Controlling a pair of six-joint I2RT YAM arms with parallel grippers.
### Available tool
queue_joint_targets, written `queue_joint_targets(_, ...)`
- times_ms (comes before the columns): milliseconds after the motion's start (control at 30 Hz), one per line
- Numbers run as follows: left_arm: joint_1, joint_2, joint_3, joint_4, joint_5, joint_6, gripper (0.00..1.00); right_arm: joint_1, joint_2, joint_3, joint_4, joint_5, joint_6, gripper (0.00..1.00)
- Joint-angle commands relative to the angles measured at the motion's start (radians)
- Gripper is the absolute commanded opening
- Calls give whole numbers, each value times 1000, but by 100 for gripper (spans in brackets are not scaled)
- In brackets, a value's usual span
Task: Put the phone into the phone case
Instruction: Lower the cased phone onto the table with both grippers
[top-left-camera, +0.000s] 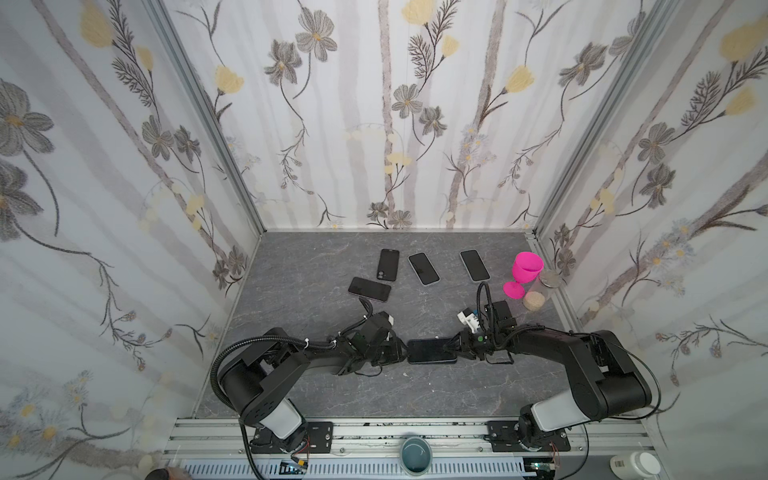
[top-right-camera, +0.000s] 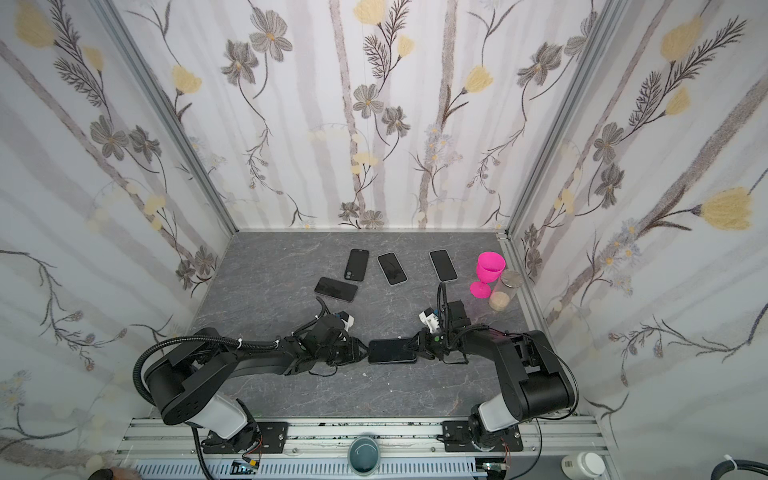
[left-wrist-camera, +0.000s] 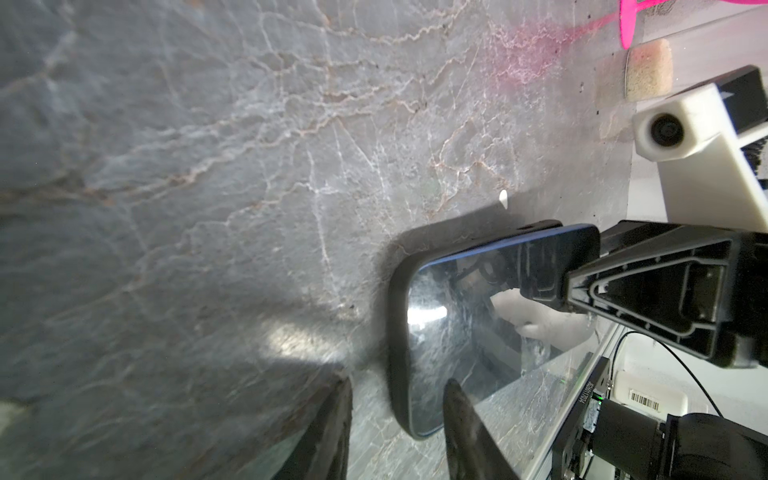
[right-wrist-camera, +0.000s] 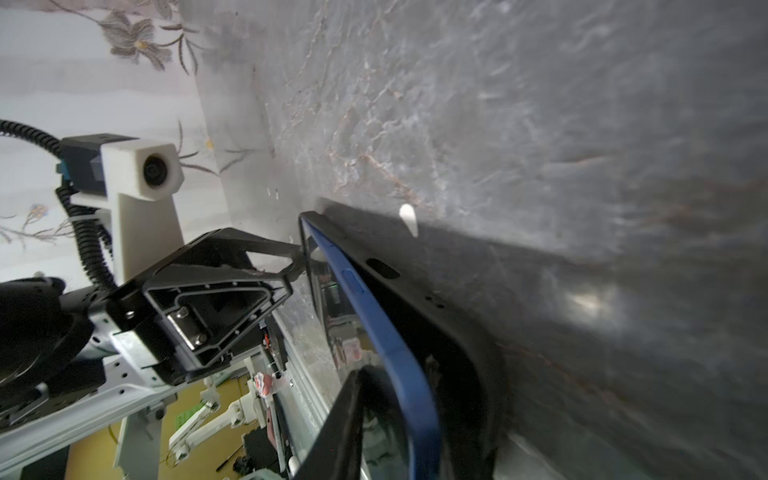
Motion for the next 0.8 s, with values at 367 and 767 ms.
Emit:
queue_joint_targets(367, 2, -8, 7, -76, -57, 20, 40, 4, -89, 95, -256, 184, -60, 37)
queue_joint_targets(767, -15, 13, 86, -127, -21, 84, 40, 3, -128, 126, -380, 245, -117, 29)
